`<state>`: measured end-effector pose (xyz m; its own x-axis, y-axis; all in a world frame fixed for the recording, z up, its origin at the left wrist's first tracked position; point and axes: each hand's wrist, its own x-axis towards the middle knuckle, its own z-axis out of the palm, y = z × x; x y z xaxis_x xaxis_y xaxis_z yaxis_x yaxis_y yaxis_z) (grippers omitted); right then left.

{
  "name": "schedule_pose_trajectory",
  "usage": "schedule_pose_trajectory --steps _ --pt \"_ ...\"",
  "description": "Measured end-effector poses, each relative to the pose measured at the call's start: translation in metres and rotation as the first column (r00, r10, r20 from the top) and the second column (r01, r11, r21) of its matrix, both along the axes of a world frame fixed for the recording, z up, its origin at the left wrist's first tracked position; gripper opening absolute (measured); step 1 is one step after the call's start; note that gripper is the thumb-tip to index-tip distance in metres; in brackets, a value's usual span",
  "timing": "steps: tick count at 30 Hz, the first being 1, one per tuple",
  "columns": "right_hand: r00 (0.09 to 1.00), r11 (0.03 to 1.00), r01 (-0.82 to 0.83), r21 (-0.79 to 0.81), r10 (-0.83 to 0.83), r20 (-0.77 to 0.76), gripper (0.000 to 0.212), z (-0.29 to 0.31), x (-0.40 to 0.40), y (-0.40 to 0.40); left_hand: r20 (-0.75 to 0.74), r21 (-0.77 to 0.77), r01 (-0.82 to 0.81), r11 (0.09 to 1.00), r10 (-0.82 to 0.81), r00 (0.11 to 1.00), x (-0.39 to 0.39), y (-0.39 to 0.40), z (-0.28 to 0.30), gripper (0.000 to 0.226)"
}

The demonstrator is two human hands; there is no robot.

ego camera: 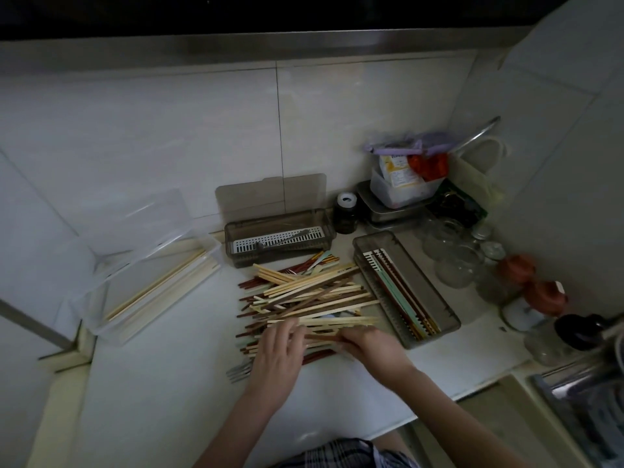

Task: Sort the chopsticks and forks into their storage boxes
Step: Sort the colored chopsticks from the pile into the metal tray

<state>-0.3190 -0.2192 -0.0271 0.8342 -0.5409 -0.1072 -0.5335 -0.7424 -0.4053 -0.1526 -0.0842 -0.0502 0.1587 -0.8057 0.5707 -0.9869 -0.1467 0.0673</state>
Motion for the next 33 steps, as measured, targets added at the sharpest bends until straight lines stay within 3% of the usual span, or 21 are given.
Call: schedule_pose_trajectory --steps 2,4,7,9,13,16,19,23,25,29,30,31,33 --pt "0.998 0.998 0.056 0.025 -0.056 0.034 0.03 0.014 -0.007 -0.011 -0.01 -0.068 -0.037 0.997 0.037 0.999 0.0 0.003 0.0 0.021" --pt "0.971 0.974 0.224 0.014 -0.225 0.082 0.039 0.028 -0.016 -0.025 -0.031 -0.047 0.014 0.999 -0.016 0.999 0.001 0.006 -0.004 0.019" --pt "0.849 0.848 0.528 -0.043 -0.524 0.071 0.068 0.038 -0.03 -0.048 -0.023 0.146 0.17 0.974 -0.169 0.985 0.002 0.011 -0.02 0.017" --pt "0.785 0.788 0.616 -0.005 -0.613 0.087 0.08 0.04 -0.039 -0.059 -0.02 0.252 0.203 0.946 -0.205 0.979 0.002 0.013 -0.027 0.022" --pt "0.812 0.819 0.572 -0.039 -0.572 -0.116 0.073 0.033 -0.051 -0.072 -0.045 0.326 0.154 0.933 -0.148 0.988 0.001 0.014 -0.029 0.045" --pt "0.834 0.872 0.488 -0.041 -0.48 -0.274 0.066 0.027 -0.054 -0.077 -0.055 0.35 0.129 0.928 -0.117 0.992 0.0 0.016 -0.032 0.05" --pt "0.807 0.874 0.486 0.008 -0.445 -0.389 0.074 0.029 -0.047 -0.075 -0.066 0.354 0.094 0.931 -0.076 0.995 -0.001 0.017 -0.035 0.045" --pt "0.864 0.94 0.341 -0.021 -0.322 -0.387 0.049 0.023 -0.039 -0.073 -0.037 0.37 0.012 0.929 0.002 0.999 0.001 0.014 -0.033 0.043" --pt "0.854 0.941 0.337 -0.011 -0.311 -0.416 0.051 0.02 -0.037 -0.076 0.003 0.381 -0.014 0.924 0.014 1.0 0.002 0.012 -0.03 0.042" --pt "0.787 0.805 0.59 0.059 -0.557 -0.266 0.039 0.023 -0.031 -0.069 0.082 0.411 -0.074 0.908 0.044 0.996 0.0 0.006 -0.03 0.045" --pt "0.765 0.778 0.628 -0.007 -0.619 -0.181 0.042 0.021 -0.031 -0.066 0.099 0.423 -0.082 0.902 0.044 0.994 -0.001 0.005 -0.031 0.045" --pt "0.791 0.79 0.602 -0.114 -0.61 -0.052 0.044 0.019 -0.031 -0.06 0.119 0.432 -0.088 0.897 0.04 0.992 -0.001 0.005 -0.031 0.046" --pt "0.897 0.853 0.442 -0.279 -0.41 0.166 0.036 0.016 -0.027 -0.04 0.151 0.446 -0.091 0.89 0.025 0.988 -0.001 0.005 -0.032 0.044"
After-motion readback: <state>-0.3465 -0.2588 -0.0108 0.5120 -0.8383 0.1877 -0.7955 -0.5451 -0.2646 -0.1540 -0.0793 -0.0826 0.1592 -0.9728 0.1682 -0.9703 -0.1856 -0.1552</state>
